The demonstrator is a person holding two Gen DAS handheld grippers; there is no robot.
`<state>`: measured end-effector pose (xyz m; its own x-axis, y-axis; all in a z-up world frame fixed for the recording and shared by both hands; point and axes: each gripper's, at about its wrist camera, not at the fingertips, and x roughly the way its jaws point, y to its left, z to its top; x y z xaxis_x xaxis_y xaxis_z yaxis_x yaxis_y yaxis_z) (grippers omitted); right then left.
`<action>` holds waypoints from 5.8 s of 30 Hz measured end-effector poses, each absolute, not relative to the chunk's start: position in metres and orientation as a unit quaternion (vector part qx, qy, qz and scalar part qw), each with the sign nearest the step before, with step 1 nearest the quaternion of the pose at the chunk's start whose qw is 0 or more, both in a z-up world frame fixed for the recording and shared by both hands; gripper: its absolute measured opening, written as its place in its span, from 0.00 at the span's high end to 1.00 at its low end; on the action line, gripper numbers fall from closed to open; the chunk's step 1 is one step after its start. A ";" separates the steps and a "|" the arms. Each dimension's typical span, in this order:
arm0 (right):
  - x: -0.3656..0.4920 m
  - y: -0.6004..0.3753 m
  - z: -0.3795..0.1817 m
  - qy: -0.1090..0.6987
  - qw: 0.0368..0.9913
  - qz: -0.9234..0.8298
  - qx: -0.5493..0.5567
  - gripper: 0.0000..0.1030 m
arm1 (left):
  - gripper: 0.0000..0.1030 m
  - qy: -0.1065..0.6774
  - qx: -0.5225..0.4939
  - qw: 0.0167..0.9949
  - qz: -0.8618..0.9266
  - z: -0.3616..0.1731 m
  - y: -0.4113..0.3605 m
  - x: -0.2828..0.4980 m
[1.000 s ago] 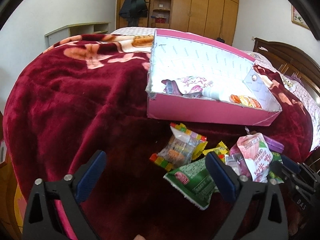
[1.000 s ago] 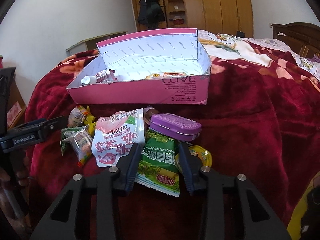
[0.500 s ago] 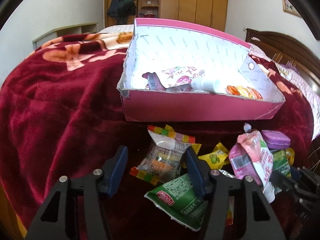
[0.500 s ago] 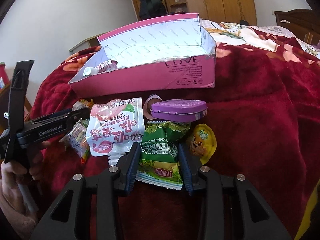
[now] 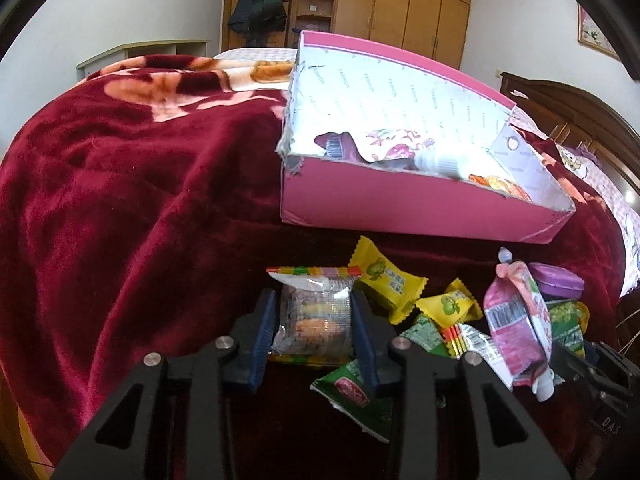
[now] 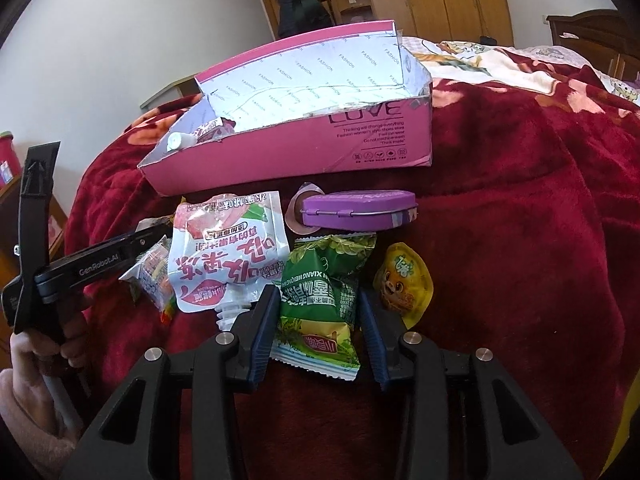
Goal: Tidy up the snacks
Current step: 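Grasp the clear rainbow-striped candy packet with the left tool while the right tool grasps the green snack bag, then lift both held snacks and carry them over the pink box, then lower the candy packet and green bag into the box and open both tools, then withdraw both open tools from the box toward the snacks on the blanket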
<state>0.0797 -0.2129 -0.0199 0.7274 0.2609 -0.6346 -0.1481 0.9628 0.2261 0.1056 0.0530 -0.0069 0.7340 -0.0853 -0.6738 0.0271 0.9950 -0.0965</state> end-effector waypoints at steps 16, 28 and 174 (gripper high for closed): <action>0.077 -0.208 -0.023 0.347 0.929 0.104 0.077 0.58 | 0.60 0.359 -0.049 0.932 -0.025 -0.008 0.054 0.101; 0.068 -0.200 -0.021 0.337 0.934 0.097 0.068 0.52 | 0.66 0.348 -0.071 0.934 -0.034 0.005 0.061 0.081; 0.177 -0.230 0.080 0.284 0.947 0.126 0.082 0.37 | 0.15 0.288 0.005 0.955 -0.075 0.077 -0.005 0.172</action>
